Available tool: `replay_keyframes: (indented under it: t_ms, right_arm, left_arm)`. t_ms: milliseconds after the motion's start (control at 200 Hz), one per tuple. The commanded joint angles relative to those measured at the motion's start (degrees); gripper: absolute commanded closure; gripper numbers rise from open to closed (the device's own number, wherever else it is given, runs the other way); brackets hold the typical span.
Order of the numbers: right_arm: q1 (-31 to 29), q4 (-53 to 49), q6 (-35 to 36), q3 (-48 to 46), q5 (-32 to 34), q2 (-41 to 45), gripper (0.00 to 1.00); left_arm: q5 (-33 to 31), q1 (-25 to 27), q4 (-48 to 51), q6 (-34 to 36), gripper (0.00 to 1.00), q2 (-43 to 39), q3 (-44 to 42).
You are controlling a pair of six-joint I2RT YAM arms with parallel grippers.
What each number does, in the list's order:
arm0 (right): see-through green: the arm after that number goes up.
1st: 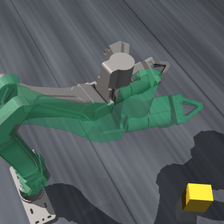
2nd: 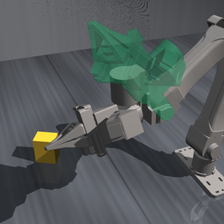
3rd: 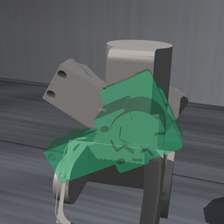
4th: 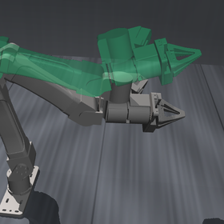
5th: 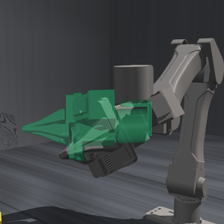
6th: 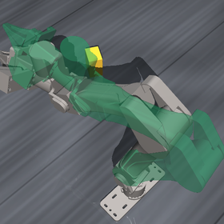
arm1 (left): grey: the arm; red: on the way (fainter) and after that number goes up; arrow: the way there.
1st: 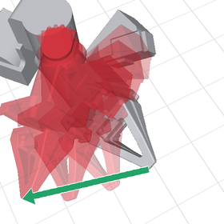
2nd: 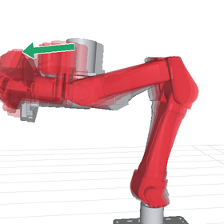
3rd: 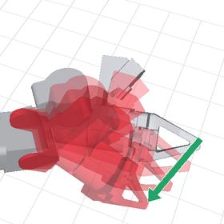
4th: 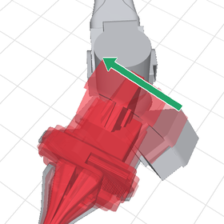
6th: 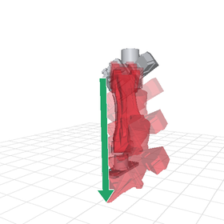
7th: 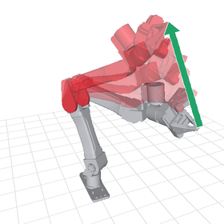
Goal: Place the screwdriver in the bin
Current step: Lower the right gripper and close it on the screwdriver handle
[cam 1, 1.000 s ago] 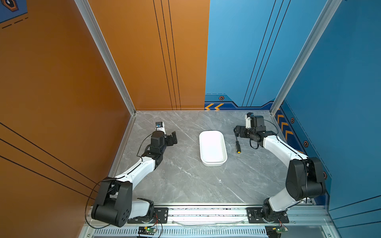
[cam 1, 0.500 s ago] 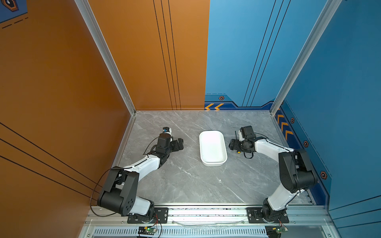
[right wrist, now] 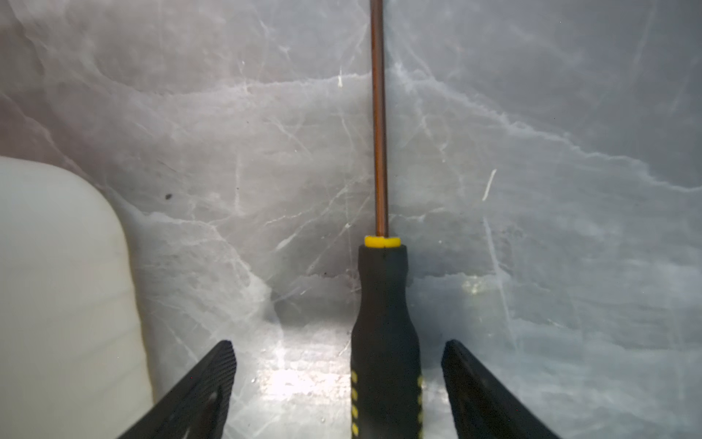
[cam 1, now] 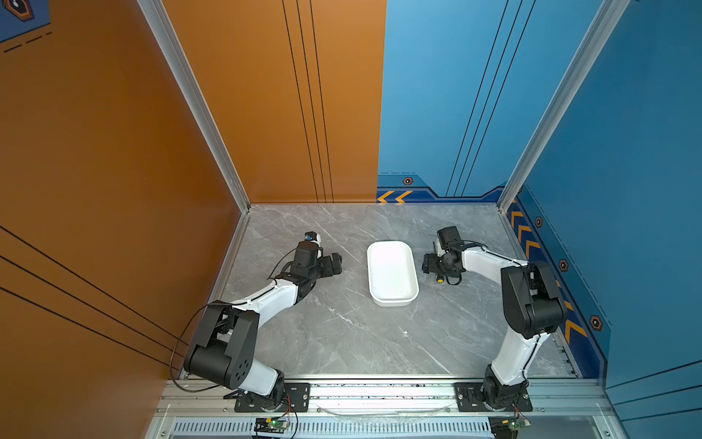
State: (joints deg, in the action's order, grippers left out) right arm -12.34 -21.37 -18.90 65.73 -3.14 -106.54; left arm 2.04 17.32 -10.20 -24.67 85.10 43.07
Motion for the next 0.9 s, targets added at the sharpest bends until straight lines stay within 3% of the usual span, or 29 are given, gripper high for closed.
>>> replay_keyframes:
  t_ms: [0, 345, 586, 726, 816, 896]
  right_arm:
    - [-0.1, -4.3, 1.1, 0.8, 1.0, -1.0, 0.2]
    - [0.9, -5.3, 2.4, -1.2, -0.5, 0.3, 0.33]
    - [1.7, -6.6, 3.0, -0.5, -1.1, -1.5, 0.53]
    - [1.6, -7.1, 3.3, -0.7, -1.2, -1.5, 0.57]
    - [1.5, -7.6, 3.8, -0.5, -1.2, -1.6, 0.65]
    - [1.6, -7.9, 3.9, -0.5, -1.0, -1.8, 0.79]
  left_arm:
    - [-0.3, 0.4, 2.2, 0.9, 0.02, 0.2, 0.7]
    - [-0.5, 0.7, 2.2, 0.7, 0.02, 1.1, 0.9]
    - [-0.6, 0.8, 2.3, 0.5, 0.02, 0.9, 0.6]
    - [-0.9, 0.8, 3.2, 0.9, 0.02, 0.4, 0.7]
    - [-0.9, 0.8, 4.0, 1.1, 0.02, 0.3, 1.2]
    - [-1.0, 0.8, 4.2, 1.1, 0.02, 0.3, 1.4]
